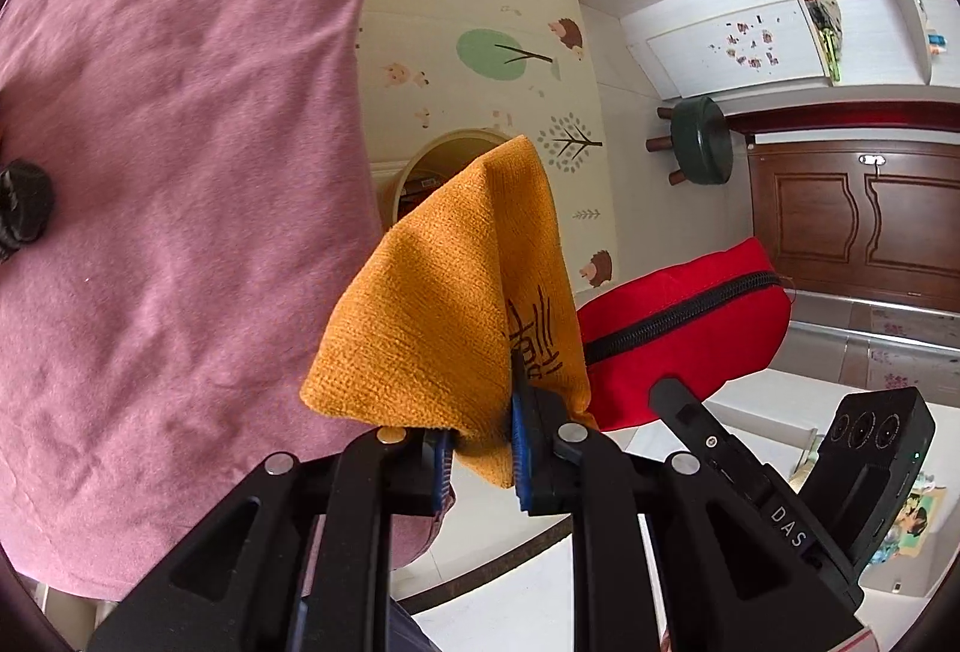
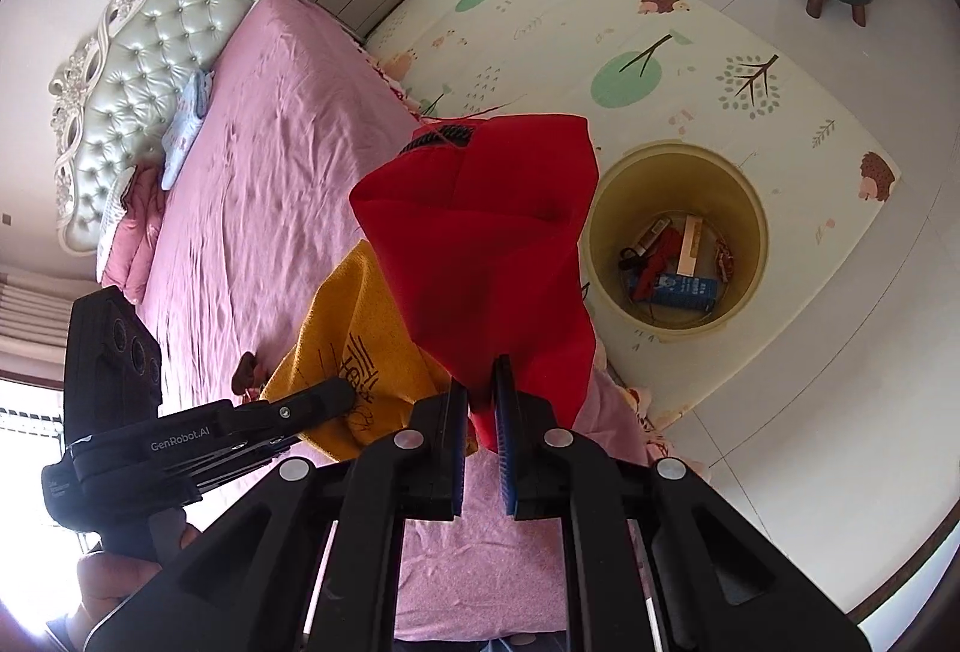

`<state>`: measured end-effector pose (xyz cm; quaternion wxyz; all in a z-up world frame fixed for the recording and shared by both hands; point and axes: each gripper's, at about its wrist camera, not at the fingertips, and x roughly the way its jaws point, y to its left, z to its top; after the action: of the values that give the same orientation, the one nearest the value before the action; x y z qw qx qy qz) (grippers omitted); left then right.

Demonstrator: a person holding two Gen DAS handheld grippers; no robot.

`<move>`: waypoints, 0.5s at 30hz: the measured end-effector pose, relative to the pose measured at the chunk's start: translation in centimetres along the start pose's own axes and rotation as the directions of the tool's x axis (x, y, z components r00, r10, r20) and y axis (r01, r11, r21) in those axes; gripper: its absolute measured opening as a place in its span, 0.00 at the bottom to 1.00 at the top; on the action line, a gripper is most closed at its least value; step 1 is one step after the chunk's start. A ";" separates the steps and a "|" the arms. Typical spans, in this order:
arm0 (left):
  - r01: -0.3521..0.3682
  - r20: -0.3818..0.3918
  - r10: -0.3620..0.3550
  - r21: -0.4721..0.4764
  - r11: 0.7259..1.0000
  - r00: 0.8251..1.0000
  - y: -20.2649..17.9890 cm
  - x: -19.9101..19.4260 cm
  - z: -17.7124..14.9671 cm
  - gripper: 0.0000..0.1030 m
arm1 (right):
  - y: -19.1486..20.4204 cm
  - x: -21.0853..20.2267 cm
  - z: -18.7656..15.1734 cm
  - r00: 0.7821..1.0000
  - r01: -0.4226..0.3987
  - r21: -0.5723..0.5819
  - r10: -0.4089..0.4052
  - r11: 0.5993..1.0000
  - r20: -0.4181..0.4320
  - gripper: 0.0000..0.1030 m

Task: Collect trash
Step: 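Lift the gold bag and red zip pouch and carry them over the yellow bin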

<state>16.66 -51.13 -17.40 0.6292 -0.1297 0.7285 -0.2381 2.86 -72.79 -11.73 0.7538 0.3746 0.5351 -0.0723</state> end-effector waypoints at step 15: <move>-0.042 -0.075 0.053 0.137 0.990 0.996 -9.6 7.4 5.5 0.15 | -6.9 0.5 6.3 0.998 0.048 0.092 -0.052 0.995 0.036 0.09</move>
<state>19.72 -63.95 -19.39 0.6130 -0.0599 0.7376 -0.2768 4.30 -81.60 -14.58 0.7440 0.3935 0.5259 -0.1227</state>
